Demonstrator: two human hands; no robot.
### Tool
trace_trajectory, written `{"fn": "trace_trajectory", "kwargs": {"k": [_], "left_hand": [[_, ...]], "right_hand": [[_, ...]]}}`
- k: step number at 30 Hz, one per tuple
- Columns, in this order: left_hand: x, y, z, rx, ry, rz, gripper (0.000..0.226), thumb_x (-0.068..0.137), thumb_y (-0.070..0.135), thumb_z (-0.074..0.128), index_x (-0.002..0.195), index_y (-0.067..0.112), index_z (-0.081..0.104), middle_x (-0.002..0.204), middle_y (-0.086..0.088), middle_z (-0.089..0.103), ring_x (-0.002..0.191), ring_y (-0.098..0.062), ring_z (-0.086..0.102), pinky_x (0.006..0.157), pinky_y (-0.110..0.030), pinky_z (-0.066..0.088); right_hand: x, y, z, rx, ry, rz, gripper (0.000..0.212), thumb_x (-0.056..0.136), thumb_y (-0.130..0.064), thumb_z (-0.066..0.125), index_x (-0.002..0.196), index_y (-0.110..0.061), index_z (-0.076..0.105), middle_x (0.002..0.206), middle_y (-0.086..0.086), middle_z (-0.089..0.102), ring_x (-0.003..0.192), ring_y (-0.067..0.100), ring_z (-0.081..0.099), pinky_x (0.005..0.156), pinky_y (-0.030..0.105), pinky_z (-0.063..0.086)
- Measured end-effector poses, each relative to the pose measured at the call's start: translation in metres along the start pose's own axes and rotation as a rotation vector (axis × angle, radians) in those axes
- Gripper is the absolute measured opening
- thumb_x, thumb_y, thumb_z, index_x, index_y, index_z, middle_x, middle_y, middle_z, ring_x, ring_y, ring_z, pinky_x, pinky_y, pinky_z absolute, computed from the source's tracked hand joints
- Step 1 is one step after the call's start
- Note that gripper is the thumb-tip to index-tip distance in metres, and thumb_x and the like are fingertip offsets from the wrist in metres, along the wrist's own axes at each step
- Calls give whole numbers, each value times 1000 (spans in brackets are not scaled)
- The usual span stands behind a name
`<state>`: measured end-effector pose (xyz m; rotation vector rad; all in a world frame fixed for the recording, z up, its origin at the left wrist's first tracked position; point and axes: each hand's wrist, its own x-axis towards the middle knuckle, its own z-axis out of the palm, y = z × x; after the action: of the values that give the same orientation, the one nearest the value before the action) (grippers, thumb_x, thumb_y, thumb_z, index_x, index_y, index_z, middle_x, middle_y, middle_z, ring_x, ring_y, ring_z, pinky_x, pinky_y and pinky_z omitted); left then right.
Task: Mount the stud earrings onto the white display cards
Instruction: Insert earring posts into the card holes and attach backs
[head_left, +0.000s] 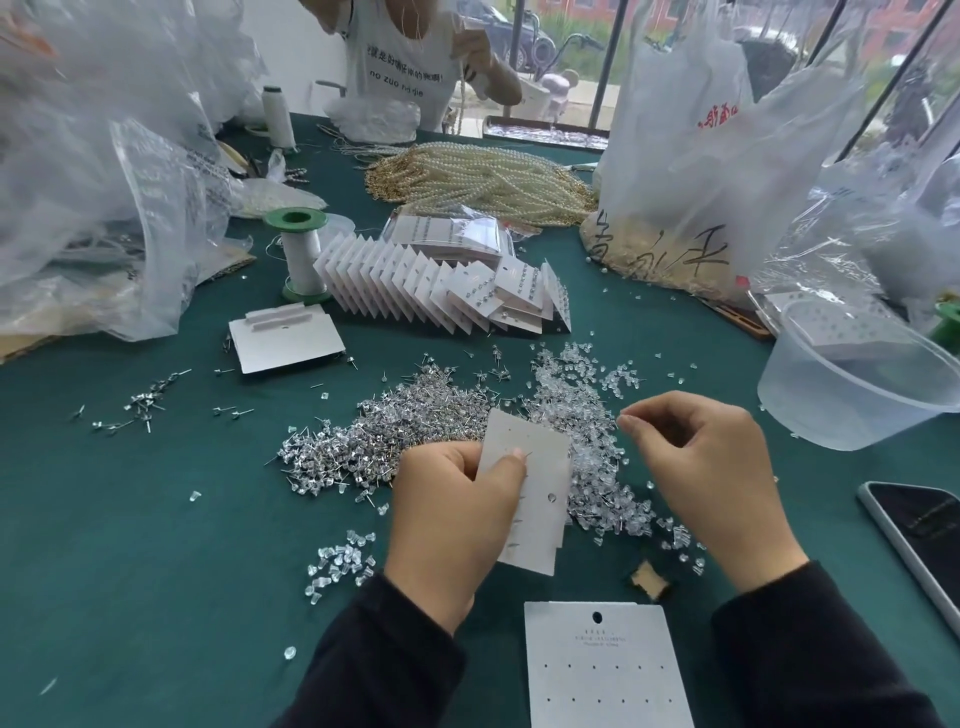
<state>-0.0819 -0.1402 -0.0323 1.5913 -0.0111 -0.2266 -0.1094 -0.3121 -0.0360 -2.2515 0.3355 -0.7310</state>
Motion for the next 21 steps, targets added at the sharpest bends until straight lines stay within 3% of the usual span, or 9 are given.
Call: {"fn": "trace_trajectory", "kwargs": {"k": [4, 7, 10, 14, 17, 21], "left_hand": [[0, -3, 0, 24, -3, 34, 22, 79, 12, 66, 61, -2, 66, 67, -19, 69, 67, -37, 67, 57, -50, 54], [-1, -1, 1, 29, -21, 65, 32, 70, 24, 65, 65, -8, 63, 73, -30, 65, 56, -32, 60, 55, -53, 52], [-1, -1, 1, 76, -24, 103, 42, 65, 30, 57, 65, -11, 59, 74, -35, 62, 57, -22, 52, 55, -54, 50], [0, -5, 1, 136, -4, 138, 42, 65, 32, 55, 62, -9, 59, 61, -25, 59, 54, -19, 48, 51, -51, 48], [0, -5, 1, 152, -2, 151, 40, 65, 32, 55, 62, -8, 59, 69, -33, 61, 54, -19, 49, 51, -50, 49], [0, -7, 1, 167, -5, 161, 38, 65, 31, 55, 63, -6, 61, 71, -30, 63, 54, -20, 50, 52, -50, 49]], "right_hand": [[-11, -18, 4, 318, -26, -151, 15, 76, -4, 72, 77, -19, 70, 73, -6, 71, 70, 7, 65, 65, 12, 49], [-22, -28, 15, 321, -107, -330, 7, 74, -4, 70, 77, -10, 70, 81, -2, 67, 76, 9, 64, 69, 17, 51], [-23, -28, 21, 285, -142, -338, 6, 74, 2, 70, 76, -4, 70, 80, 2, 65, 75, 11, 63, 68, 26, 53], [-25, -29, 23, 282, -179, -335, 3, 74, 0, 69, 76, -2, 71, 79, 2, 65, 74, 12, 62, 68, 27, 53], [-26, -31, 23, 266, -186, -337, 4, 74, 1, 69, 77, -2, 71, 80, 1, 65, 75, 11, 62, 68, 27, 53], [-26, -30, 22, 262, -200, -331, 4, 74, 1, 68, 76, -1, 70, 80, 1, 65, 75, 11, 62, 68, 27, 53]]}}
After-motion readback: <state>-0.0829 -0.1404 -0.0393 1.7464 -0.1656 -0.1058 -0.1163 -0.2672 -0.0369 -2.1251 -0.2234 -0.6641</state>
